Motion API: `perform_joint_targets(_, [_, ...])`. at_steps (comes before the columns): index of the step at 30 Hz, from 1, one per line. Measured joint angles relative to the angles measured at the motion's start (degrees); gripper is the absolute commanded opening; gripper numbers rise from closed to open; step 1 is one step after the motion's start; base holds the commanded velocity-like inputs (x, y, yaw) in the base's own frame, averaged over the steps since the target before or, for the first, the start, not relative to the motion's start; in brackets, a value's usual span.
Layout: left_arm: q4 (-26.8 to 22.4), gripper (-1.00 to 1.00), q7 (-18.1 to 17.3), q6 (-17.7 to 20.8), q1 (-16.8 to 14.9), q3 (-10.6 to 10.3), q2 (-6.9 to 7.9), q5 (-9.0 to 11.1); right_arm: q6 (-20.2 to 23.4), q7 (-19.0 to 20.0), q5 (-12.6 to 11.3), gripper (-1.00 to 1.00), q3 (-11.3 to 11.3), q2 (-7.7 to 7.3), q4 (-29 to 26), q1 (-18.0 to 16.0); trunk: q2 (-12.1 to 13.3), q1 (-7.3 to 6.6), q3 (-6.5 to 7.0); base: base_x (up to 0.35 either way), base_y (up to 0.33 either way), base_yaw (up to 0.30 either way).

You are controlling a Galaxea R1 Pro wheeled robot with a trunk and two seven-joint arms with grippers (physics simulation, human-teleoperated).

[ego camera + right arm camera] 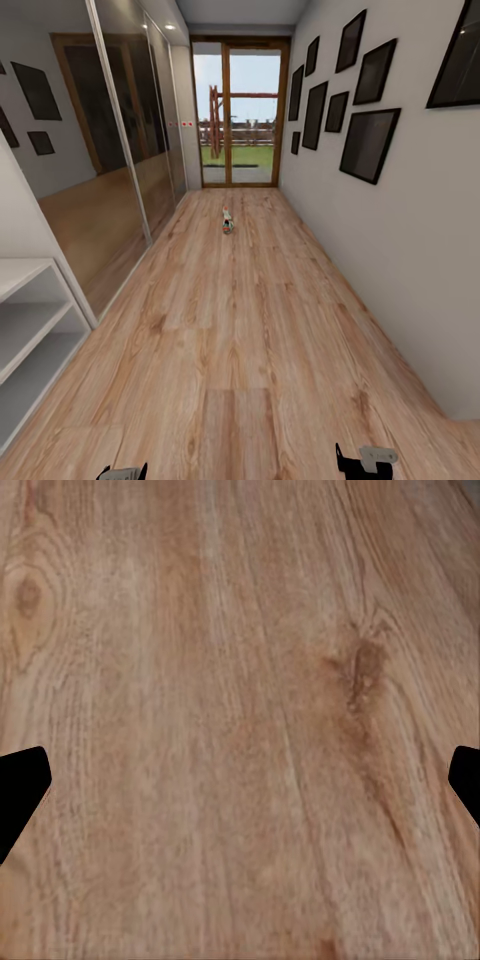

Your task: Pick up the two gym shoes and the two sandals from the corridor floor and place them onto the hallstand (shoe rack) in the corridor, making sure they are on the rack and not on the floor. Arrange them so the two gym shoes are next to each other and the two sandals are next to each other.

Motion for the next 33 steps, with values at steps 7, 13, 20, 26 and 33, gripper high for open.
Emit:
perform_joint_targets(7, [0.0,1.00,0.0,0.0,0.0,0.0,0.01,0.0,0.0,0.0,0.0,1.00,0.0,0.00,0.0,0.0,0.0,0.00,0.00,0.339,0.000,0.000])
perform_joint_targets(13, [0.0,1.00,0.0,0.0,0.0,0.0,0.02,0.0,0.0,0.0,0.0,1.00,0.0,0.00,0.0,0.0,0.0,0.00,0.00,0.339,0.000,0.000])
perform_joint_targets(20, [0.0,1.00,0.0,0.0,0.0,0.0,0.01,0.0,0.0,0.0,0.0,1.00,0.0,0.00,0.0,0.0,0.0,0.00,0.00,0.339,0.000,0.000])
perform_joint_targets(26, [0.0,1.00,0.0,0.0,0.0,0.0,0.03,0.0,0.0,-0.1,0.0,1.00,0.0,0.00,0.0,0.0,0.0,0.00,0.00,0.339,0.000,0.000])
perform_joint_targets(33, [0.0,1.00,0.0,0.0,0.0,0.0,0.00,0.0,0.0,-0.2,-0.1,1.00,0.0,0.00,0.0,0.0,0.0,0.00,0.00,0.339,0.000,0.000])
